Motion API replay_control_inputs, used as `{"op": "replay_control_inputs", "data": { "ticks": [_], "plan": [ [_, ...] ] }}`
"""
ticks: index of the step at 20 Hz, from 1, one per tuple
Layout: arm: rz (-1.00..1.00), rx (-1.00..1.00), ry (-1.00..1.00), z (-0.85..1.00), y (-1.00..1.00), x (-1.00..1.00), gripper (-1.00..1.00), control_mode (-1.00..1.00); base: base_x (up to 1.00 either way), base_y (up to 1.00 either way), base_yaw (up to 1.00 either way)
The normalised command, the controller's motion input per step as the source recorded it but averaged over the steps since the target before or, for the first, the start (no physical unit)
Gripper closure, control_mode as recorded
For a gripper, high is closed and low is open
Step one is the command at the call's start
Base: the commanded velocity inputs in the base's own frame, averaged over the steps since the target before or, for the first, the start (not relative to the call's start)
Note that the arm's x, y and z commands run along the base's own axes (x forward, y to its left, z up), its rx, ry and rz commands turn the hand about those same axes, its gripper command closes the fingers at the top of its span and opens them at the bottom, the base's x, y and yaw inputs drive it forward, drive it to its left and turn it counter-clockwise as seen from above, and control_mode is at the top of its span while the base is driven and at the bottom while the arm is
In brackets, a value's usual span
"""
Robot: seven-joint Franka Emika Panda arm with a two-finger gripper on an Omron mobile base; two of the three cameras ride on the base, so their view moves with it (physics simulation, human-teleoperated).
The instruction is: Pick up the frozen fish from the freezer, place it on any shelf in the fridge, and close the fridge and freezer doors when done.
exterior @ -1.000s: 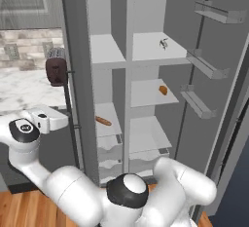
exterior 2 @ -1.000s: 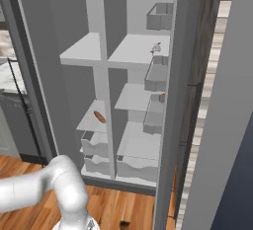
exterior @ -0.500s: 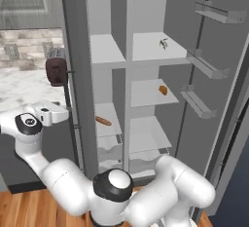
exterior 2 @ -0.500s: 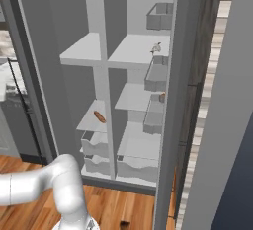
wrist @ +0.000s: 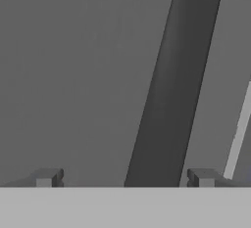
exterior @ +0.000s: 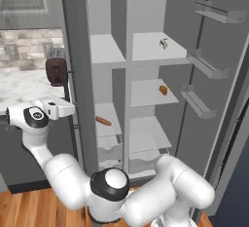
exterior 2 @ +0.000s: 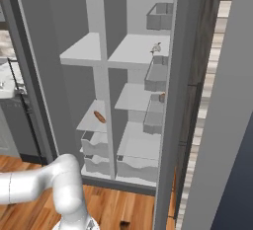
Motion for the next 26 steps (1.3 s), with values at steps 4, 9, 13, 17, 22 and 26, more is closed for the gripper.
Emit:
{"op": "replay_control_inputs", "data": {
  "ticks": [4,9,13,17,22,26],
  "plan": [
    [0.00,0.00,-0.01,0.00,-0.62,0.18,-1.00,-1.00,0.00,0.00,0.00],
    [0.00,0.00,-0.01,0.00,-0.68,0.28,-1.00,-1.00,0.00,0.00,0.00],
    [0.00,0.00,0.00,0.00,-0.71,0.42,-1.00,-1.00,0.00,0.00,0.00],
    [0.00,0.00,-0.02,0.00,-0.77,0.47,-1.00,-1.00,0.00,0.00,0.00],
    [0.00,0.00,-0.06,0.00,-0.78,0.46,-1.00,-1.00,0.00,0.00,0.00],
    [0.00,0.00,-0.07,0.00,-0.65,0.49,-1.00,-1.00,0.00,0.00,0.00]
  ]
}}
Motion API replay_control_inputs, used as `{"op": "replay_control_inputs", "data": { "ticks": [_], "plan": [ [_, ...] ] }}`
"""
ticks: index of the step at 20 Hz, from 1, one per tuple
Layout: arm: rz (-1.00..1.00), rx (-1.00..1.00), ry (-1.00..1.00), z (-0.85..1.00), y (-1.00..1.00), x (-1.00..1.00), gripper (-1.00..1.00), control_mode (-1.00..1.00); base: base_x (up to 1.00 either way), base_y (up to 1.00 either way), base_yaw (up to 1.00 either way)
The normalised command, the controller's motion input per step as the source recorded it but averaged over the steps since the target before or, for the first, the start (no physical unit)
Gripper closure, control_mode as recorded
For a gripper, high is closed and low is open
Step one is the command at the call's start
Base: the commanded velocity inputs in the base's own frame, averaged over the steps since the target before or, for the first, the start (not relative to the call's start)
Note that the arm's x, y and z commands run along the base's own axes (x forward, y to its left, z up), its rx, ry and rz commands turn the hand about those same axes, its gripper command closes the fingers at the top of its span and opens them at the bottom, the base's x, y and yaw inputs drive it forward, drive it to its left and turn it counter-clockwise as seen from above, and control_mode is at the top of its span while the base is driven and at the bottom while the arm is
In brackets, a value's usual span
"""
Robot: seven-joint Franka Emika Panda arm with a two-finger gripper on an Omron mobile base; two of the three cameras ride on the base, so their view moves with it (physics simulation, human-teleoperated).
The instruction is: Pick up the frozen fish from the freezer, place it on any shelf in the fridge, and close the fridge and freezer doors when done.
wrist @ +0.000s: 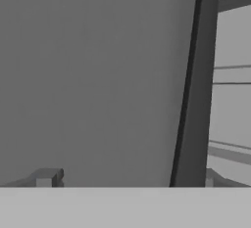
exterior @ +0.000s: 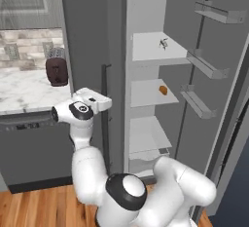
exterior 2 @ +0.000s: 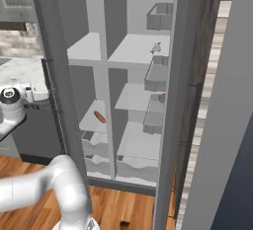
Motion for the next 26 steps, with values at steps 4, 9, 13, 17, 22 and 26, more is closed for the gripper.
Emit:
{"op": "replay_control_inputs", "data": {
  "ticks": [4,9,13,17,22,26],
  "plan": [
    [0.00,0.00,-0.06,0.00,-0.64,0.56,-1.00,-1.00,0.00,0.00,0.00],
    [0.00,0.00,-0.06,0.00,-0.64,0.63,-1.00,-1.00,0.00,0.00,0.00],
    [0.00,0.00,-0.03,0.00,-0.52,0.73,-1.00,-1.00,0.00,0.00,0.00],
    [0.00,0.00,0.00,0.00,-0.40,0.74,-1.00,-1.00,0.00,0.00,0.00],
    [0.00,0.00,0.00,0.00,-0.32,0.75,-1.00,-1.00,0.00,0.00,0.00],
    [0.01,0.00,0.00,0.00,-0.30,0.67,-1.00,-1.00,0.00,0.00,0.00]
  ]
}}
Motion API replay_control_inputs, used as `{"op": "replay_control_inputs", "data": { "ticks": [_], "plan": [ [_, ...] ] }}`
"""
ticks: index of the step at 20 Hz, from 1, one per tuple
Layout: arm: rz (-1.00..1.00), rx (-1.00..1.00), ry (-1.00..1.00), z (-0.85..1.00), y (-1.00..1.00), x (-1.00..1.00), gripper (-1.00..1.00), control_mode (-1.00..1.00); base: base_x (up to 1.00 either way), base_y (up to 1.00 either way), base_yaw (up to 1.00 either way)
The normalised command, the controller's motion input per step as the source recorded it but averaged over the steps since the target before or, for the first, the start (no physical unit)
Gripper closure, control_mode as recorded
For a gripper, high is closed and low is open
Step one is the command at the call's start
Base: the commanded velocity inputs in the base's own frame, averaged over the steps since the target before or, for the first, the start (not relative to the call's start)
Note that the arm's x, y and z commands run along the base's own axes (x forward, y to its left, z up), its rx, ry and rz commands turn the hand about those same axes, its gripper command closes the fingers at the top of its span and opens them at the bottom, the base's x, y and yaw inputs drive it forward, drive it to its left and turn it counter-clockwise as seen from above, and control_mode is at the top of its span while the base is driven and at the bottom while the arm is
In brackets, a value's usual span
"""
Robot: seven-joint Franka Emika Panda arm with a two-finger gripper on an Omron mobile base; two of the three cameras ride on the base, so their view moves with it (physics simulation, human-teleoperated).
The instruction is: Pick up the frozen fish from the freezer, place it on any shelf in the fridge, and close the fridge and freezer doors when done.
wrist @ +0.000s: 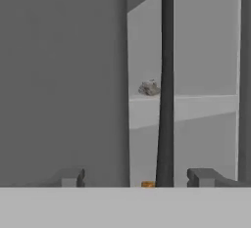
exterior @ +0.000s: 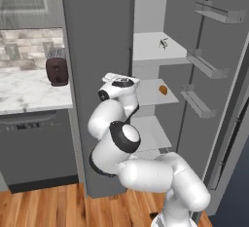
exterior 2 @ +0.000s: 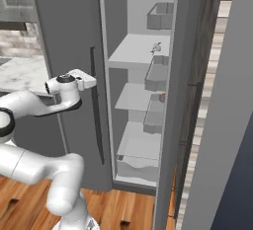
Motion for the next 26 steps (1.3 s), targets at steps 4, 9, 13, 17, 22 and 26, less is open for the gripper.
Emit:
{"op": "replay_control_inputs", "data": {
  "ticks": [4,9,13,17,22,26],
  "plan": [
    [0.00,0.00,0.00,0.00,-0.13,0.37,-1.00,-1.00,0.00,0.00,0.00],
    [0.00,0.00,0.00,0.06,0.00,-0.03,-1.00,-1.00,0.00,0.00,0.00],
    [0.03,0.00,0.00,0.29,0.00,-0.32,-1.00,-1.00,0.00,0.00,0.00],
    [0.04,0.00,0.00,0.55,0.02,-0.36,-1.00,-1.00,0.00,0.00,0.00],
    [0.07,0.00,0.00,0.76,0.08,-0.52,-1.00,-1.00,0.00,0.00,0.00],
    [0.08,0.01,0.07,0.93,0.05,-0.78,-1.00,-1.00,0.00,0.00,0.00]
  ]
}}
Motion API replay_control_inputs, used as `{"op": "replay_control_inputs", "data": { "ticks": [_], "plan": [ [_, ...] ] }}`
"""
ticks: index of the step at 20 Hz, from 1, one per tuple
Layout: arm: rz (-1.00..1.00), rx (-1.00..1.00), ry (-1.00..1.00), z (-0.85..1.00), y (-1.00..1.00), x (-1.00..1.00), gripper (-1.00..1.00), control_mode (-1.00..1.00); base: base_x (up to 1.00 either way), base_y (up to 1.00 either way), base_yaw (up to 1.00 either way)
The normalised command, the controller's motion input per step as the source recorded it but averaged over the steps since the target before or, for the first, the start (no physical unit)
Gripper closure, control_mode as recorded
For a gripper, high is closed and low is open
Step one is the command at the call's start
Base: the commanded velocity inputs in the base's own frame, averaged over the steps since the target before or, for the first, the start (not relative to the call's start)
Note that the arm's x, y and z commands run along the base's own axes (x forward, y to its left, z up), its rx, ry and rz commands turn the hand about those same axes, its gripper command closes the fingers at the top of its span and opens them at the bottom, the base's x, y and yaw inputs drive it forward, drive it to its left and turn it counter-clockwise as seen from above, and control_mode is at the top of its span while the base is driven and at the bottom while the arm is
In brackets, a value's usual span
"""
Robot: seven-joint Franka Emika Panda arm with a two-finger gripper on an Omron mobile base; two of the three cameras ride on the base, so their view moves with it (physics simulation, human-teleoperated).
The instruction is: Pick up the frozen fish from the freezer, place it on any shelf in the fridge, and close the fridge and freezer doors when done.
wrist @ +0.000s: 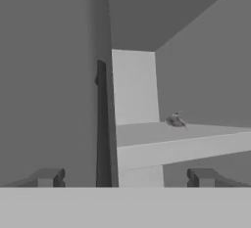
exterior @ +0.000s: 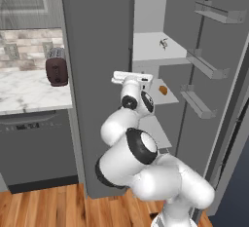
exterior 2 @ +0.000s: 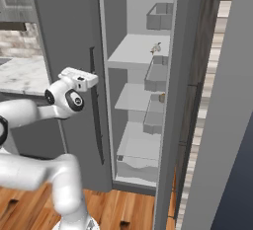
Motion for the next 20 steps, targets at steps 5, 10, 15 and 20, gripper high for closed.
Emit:
{"op": "replay_control_inputs", "data": {
  "ticks": [5,10,15,20],
  "plan": [
    [0.07,0.04,0.18,1.00,0.02,-0.93,-1.00,-1.00,0.00,0.00,0.00],
    [0.05,0.03,0.23,1.00,0.07,-0.96,-1.00,-1.00,0.00,0.00,0.00],
    [0.04,0.02,0.27,1.00,0.07,-1.00,-1.00,-1.00,0.00,0.00,0.00],
    [0.02,0.01,0.28,0.91,0.06,-1.00,-1.00,-1.00,0.00,0.00,0.00]
  ]
}}
